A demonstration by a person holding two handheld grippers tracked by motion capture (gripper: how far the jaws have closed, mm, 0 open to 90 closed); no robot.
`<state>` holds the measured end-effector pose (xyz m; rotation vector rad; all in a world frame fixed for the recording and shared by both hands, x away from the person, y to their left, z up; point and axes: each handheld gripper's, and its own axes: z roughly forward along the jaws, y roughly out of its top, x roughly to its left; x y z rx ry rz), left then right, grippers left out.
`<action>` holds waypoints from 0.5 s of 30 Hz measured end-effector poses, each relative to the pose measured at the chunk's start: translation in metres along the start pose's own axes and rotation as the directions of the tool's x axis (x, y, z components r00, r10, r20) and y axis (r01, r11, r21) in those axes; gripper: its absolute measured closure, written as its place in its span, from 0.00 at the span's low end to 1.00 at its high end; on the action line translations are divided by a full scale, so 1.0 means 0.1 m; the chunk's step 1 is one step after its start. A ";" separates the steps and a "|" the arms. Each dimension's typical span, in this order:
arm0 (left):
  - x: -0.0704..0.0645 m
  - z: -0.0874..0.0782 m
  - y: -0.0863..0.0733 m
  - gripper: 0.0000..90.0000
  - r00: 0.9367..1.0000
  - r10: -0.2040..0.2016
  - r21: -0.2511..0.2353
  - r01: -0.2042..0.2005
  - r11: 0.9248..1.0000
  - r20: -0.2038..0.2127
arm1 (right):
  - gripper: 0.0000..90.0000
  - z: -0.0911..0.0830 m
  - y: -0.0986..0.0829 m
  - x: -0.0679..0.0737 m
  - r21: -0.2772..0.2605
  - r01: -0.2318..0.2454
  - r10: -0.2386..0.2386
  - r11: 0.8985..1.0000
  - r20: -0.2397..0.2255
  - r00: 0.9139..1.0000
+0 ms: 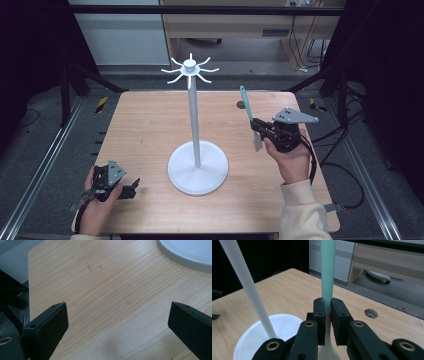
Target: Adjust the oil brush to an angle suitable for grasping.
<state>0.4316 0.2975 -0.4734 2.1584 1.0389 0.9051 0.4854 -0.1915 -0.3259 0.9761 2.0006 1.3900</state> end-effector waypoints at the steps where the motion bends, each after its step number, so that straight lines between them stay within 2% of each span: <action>1: 0.00 0.00 0.00 0.03 1.000 -0.001 -0.002 0.001 1.000 0.001 | 0.92 -0.02 0.00 0.00 -0.011 -0.005 0.005 1.000 0.002 1.000; 7: -0.01 0.01 0.01 0.03 1.000 0.011 0.004 -0.011 1.000 0.004 | 0.92 -0.07 0.05 0.05 -0.052 -0.011 0.011 0.999 -0.009 1.000; 15: 0.00 -0.01 0.00 0.03 1.000 0.001 0.003 -0.001 1.000 0.002 | 0.92 -0.14 0.14 0.17 -0.115 -0.005 0.002 0.993 -0.024 1.000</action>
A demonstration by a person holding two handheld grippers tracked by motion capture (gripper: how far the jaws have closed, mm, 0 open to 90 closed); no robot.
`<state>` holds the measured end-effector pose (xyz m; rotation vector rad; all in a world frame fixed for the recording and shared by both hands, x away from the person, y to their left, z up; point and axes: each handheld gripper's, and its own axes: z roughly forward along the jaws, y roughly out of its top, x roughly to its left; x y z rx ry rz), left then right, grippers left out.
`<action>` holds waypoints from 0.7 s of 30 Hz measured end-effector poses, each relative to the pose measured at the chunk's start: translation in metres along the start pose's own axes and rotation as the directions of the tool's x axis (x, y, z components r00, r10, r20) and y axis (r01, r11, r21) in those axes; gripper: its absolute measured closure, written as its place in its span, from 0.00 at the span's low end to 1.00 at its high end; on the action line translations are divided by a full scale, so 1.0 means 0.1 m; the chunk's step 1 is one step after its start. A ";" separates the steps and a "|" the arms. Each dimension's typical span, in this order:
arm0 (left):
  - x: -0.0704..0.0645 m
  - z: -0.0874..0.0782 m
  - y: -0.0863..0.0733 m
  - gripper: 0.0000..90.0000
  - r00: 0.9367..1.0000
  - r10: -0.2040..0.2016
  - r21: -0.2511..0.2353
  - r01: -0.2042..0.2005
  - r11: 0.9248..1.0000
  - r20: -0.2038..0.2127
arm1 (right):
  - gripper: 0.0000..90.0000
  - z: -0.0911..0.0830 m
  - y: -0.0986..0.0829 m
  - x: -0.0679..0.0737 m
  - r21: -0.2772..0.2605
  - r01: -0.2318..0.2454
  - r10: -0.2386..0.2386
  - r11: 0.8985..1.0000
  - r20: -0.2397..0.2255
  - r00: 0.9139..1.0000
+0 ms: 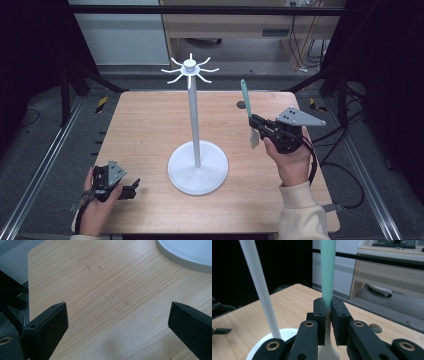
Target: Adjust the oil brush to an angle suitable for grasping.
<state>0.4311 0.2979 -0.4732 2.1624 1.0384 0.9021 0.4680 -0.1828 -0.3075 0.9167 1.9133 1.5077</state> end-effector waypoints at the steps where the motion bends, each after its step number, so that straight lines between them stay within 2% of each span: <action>1: 0.00 0.00 0.00 0.03 1.000 0.003 0.003 -0.003 1.000 0.000 | 0.92 -0.01 0.01 0.02 -0.004 0.004 -0.004 1.000 -0.003 1.000; 5: -0.02 0.01 0.01 0.03 1.000 0.007 -0.002 -0.007 1.000 0.006 | 0.92 -0.04 0.07 0.08 -0.021 0.025 -0.026 0.999 -0.014 1.000; 21: -0.02 0.02 0.01 0.03 1.000 0.013 0.005 -0.013 1.000 0.015 | 0.92 -0.11 0.18 0.21 -0.056 0.047 -0.050 0.997 -0.045 0.998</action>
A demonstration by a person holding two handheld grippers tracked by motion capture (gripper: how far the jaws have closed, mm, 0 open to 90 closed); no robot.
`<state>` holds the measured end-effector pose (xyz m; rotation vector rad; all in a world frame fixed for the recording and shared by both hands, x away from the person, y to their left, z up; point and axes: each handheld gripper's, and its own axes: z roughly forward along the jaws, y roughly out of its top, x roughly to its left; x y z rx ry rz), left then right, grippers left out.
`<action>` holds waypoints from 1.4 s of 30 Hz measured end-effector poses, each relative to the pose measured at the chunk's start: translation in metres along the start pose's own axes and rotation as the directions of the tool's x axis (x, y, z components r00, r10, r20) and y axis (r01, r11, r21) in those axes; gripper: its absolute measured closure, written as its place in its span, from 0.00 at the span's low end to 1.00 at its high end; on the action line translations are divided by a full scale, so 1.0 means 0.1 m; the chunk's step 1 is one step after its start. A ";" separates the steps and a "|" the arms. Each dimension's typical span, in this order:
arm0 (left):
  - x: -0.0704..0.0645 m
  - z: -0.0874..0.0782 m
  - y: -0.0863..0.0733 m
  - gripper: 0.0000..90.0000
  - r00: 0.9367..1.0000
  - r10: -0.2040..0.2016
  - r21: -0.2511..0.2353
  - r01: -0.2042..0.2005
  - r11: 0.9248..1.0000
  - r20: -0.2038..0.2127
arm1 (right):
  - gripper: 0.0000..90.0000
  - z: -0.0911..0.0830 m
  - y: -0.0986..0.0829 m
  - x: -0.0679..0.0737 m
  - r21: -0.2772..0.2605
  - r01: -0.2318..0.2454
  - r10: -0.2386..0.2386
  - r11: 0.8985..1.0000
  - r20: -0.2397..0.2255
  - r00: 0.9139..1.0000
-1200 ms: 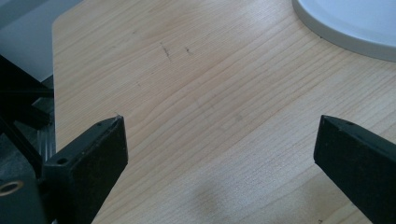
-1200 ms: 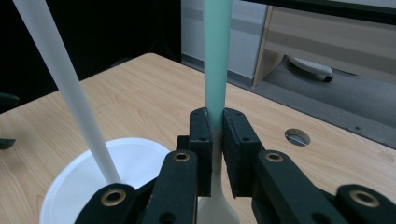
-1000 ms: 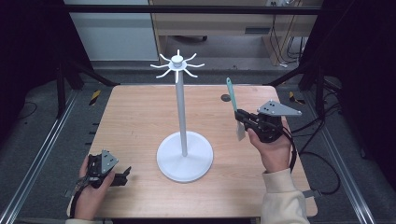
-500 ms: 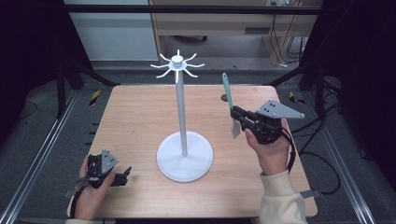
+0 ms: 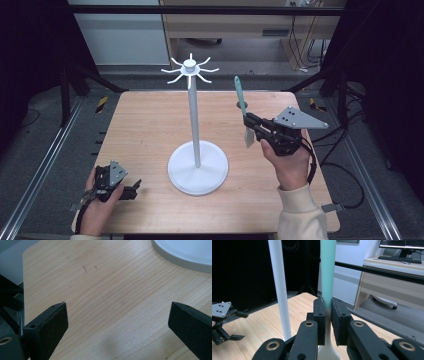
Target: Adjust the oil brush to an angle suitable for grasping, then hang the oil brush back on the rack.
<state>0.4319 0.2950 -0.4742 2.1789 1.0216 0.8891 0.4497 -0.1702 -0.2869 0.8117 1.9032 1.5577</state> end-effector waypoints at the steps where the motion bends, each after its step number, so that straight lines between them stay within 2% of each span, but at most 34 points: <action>1: 0.00 0.00 0.00 0.03 1.000 0.000 0.000 0.000 1.000 0.000 | 0.92 0.00 0.01 0.01 -0.001 0.000 0.000 1.000 -0.003 1.000; 23: 0.00 0.00 0.00 0.03 1.000 0.002 -0.001 -0.002 1.000 0.001 | 0.92 -0.02 0.10 0.17 -0.031 0.021 -0.023 0.999 -0.066 0.998; 35: -0.01 0.00 0.00 0.03 1.000 0.005 0.001 -0.005 1.000 0.001 | 0.92 -0.06 0.22 0.37 -0.056 0.053 -0.059 0.997 -0.110 0.992; 42: -0.01 0.01 0.00 0.03 1.000 0.006 0.001 -0.006 1.000 0.003 | 0.92 -0.02 0.23 0.41 -0.047 0.050 -0.056 0.998 -0.119 0.991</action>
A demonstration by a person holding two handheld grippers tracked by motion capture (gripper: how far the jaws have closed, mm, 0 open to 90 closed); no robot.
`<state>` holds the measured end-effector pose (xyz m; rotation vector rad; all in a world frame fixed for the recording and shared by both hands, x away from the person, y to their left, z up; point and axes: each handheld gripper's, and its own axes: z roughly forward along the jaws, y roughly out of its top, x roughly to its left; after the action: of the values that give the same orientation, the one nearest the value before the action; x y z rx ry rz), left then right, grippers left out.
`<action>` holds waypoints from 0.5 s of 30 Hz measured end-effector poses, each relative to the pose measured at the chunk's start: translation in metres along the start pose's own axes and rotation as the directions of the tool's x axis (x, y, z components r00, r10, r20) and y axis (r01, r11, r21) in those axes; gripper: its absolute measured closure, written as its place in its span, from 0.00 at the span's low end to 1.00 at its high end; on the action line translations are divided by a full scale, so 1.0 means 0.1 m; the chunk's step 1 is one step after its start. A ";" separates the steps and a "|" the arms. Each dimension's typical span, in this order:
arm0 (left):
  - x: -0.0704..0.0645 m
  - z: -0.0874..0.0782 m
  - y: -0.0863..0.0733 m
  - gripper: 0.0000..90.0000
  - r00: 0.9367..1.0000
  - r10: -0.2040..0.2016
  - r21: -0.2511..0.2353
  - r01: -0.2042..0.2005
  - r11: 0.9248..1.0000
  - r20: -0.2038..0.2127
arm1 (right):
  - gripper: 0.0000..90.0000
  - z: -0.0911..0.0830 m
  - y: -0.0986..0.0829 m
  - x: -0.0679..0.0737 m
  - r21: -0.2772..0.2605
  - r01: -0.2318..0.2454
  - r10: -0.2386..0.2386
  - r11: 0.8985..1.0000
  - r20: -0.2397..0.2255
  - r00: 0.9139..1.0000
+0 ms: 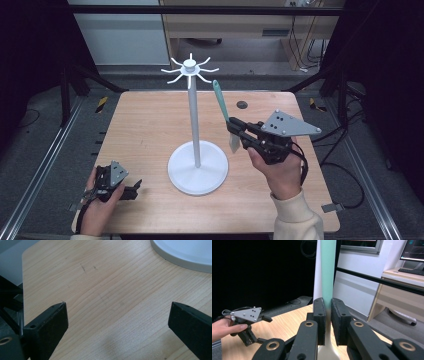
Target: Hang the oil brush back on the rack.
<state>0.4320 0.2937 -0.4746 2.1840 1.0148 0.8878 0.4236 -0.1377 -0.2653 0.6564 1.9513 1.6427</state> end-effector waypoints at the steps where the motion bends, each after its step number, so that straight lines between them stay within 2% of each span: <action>1: 0.00 0.00 0.00 0.03 1.000 0.000 0.001 0.000 1.000 0.001 | 0.92 0.01 0.00 0.00 -0.001 0.000 0.000 1.000 0.001 1.000; 15: 0.00 0.00 0.00 0.03 1.000 0.004 0.006 -0.004 1.000 0.005 | 0.92 0.10 0.05 0.02 0.013 -0.004 0.004 1.000 -0.005 1.000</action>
<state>0.4320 0.2933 -0.4748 2.1926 1.0129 0.8816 0.4289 -0.1279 -0.2618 0.6618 1.9672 1.6368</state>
